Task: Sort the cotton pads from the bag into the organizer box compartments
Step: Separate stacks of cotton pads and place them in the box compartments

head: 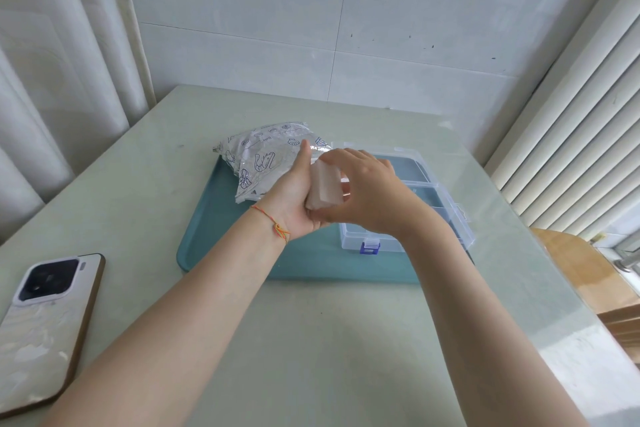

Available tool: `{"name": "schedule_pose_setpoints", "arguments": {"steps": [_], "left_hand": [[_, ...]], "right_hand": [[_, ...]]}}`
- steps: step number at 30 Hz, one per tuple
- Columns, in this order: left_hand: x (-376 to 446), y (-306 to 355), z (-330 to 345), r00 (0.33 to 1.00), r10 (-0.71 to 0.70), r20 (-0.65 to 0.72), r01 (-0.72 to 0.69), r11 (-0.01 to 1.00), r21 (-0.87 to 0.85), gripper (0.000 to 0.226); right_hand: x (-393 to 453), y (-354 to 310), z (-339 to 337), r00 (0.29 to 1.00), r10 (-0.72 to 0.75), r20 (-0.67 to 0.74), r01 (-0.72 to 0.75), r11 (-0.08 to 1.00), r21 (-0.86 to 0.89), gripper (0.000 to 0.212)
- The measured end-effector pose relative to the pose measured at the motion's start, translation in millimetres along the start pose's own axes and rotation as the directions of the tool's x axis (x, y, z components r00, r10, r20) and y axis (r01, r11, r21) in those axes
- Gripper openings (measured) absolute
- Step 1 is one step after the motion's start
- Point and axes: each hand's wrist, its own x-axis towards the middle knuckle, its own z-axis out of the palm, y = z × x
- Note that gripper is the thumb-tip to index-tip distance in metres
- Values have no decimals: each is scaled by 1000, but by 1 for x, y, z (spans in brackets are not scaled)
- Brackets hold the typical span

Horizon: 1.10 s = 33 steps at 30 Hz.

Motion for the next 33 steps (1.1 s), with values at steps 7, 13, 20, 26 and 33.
{"name": "schedule_pose_setpoints", "arguments": {"steps": [7, 13, 20, 26, 33], "left_hand": [[0, 3, -3, 1000, -16, 15, 17, 995, -99, 69], [2, 1, -2, 999, -12, -30, 11, 999, -32, 63], [-3, 3, 0, 1000, -4, -22, 5, 999, 33, 63], [-3, 2, 5, 998, 56, -30, -54, 997, 60, 69], [-1, 2, 3, 996, 67, -66, -59, 991, 116, 63]], "right_hand": [[-4, -2, -6, 995, 12, 99, -14, 1000, 19, 84], [-3, -3, -3, 996, 12, 86, -12, 1000, 3, 83], [-2, -4, -2, 998, 38, 53, -33, 996, -82, 80], [-3, -6, -2, 997, 34, 70, -28, 997, -74, 77], [-3, -5, 1, 993, 30, 111, -18, 994, -110, 73]]}}
